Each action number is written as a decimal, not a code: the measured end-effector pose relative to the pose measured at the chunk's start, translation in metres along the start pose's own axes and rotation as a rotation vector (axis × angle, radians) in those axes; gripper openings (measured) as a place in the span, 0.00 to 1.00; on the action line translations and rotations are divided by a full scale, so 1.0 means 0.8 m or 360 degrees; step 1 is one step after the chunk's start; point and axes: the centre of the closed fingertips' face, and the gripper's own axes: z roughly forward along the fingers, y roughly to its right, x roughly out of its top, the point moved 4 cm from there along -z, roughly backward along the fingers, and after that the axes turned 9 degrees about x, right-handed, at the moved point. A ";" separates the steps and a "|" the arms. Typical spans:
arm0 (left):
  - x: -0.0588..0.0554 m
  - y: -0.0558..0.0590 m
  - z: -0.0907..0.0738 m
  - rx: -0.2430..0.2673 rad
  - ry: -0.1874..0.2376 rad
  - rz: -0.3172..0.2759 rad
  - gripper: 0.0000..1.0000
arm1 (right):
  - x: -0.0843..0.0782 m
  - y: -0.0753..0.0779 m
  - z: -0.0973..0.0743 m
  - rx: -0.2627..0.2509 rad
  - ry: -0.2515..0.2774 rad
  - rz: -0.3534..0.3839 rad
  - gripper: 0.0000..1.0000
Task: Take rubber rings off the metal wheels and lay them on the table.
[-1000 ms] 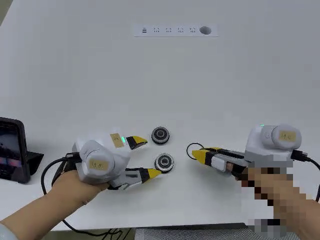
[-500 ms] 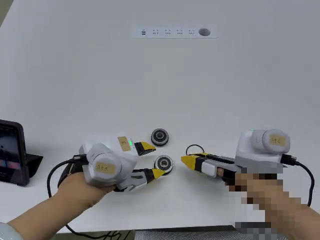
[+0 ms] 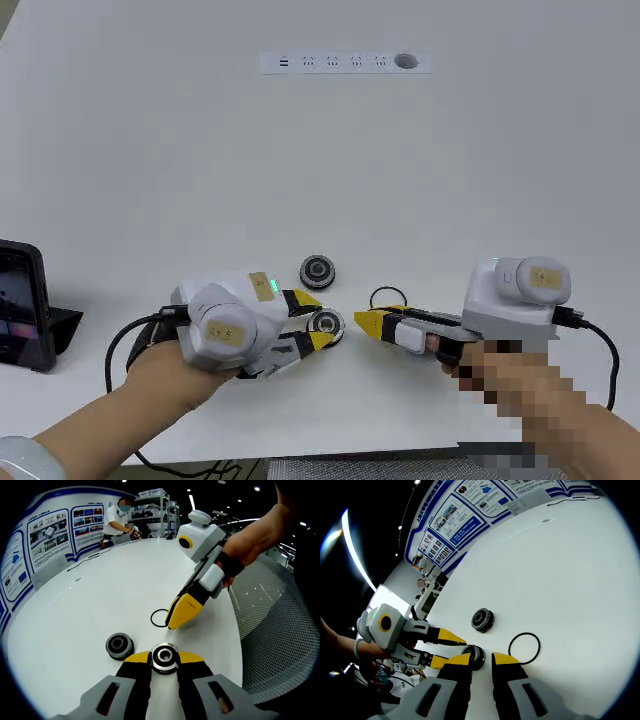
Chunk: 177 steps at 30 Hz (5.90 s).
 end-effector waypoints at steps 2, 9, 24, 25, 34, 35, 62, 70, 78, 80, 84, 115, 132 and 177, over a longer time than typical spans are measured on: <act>-0.001 0.001 0.001 -0.0004 -0.0003 0.0005 0.19 | 0.000 -0.001 0.000 0.0001 0.0001 0.0002 0.16; -0.002 0.003 0.004 -0.0019 -0.0025 0.0021 0.15 | -0.002 0.000 0.001 0.0005 0.0001 0.0011 0.16; -0.003 0.002 0.005 -0.0024 -0.0026 0.0009 0.13 | -0.007 -0.003 0.017 0.0068 -0.0021 0.0075 0.18; -0.003 0.001 0.005 -0.0024 -0.0026 0.0010 0.13 | -0.007 -0.003 0.019 0.0071 -0.0025 0.0079 0.18; -0.003 0.001 0.005 -0.0025 -0.0027 0.0006 0.13 | -0.008 -0.003 0.028 0.0113 -0.0045 0.0108 0.21; -0.003 0.002 0.005 -0.0023 -0.0027 0.0005 0.13 | -0.009 -0.003 0.030 0.0119 -0.0056 0.0110 0.21; -0.004 0.001 0.005 -0.0018 -0.0018 0.0004 0.13 | -0.021 -0.013 0.029 0.0214 -0.0116 0.0212 0.22; -0.004 0.001 0.005 -0.0016 -0.0020 0.0003 0.13 | -0.020 -0.013 0.025 0.0201 -0.0116 0.0198 0.20; -0.004 0.001 0.005 -0.0015 -0.0020 0.0000 0.13 | -0.018 -0.007 0.023 0.0152 -0.0118 0.0170 0.10; -0.004 0.001 0.005 -0.0015 -0.0020 0.0000 0.13 | -0.019 -0.004 0.024 0.0132 -0.0124 0.0154 0.07; -0.003 0.001 0.005 -0.0017 -0.0020 -0.0001 0.13 | -0.019 -0.004 0.024 0.0123 -0.0128 0.0151 0.05; -0.004 0.000 0.006 -0.0021 -0.0009 -0.0010 0.13 | -0.013 -0.014 0.026 0.0123 -0.0127 0.0086 0.01; -0.004 0.001 0.005 -0.0025 -0.0008 -0.0005 0.13 | -0.010 -0.030 0.029 0.0213 -0.0101 0.0113 0.01; 0.005 -0.002 -0.003 0.0015 0.0036 0.0027 0.31 | -0.013 -0.017 0.025 0.0112 -0.0095 0.0124 0.02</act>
